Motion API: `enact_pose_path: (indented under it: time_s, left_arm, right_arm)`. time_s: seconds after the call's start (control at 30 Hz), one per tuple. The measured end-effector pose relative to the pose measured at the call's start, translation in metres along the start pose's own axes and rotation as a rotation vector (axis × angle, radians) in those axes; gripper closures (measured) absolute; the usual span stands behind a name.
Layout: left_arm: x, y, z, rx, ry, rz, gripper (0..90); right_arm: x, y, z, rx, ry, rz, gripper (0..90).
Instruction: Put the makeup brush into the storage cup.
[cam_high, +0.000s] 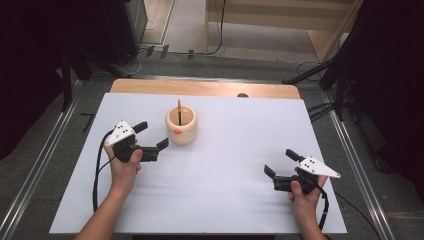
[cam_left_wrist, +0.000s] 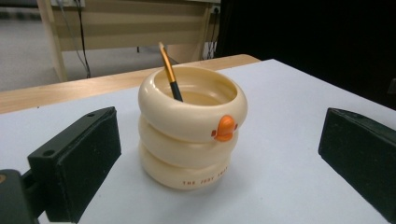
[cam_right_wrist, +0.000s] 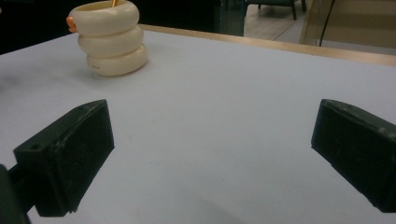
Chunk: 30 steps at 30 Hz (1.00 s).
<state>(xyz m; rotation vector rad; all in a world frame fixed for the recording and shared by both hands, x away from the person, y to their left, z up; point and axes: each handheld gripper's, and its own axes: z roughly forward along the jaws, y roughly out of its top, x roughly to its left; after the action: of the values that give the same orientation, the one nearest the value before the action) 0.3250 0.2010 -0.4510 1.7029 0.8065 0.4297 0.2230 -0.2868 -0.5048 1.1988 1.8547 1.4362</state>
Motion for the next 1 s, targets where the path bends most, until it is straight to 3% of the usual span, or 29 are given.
enact_pose_path:
  time_s: [0.57, 0.77, 1.0]
  left_arm:
    - [0.001, -0.025, -0.03, 0.01, 0.049, -0.016, 0.0]
    - [0.001, -0.036, -0.042, 0.013, 0.061, -0.039, 0.0]
    - [0.001, -0.045, -0.055, 0.02, 0.084, -0.01, 0.0]
  right_arm:
    - [0.001, 0.0, 0.0, 0.0, 0.003, -0.005, 0.0]
    - [0.001, 0.001, -0.001, -0.003, 0.001, -0.003, 0.0]
    - [0.002, 0.001, 0.0, -0.002, 0.001, -0.007, 0.0]
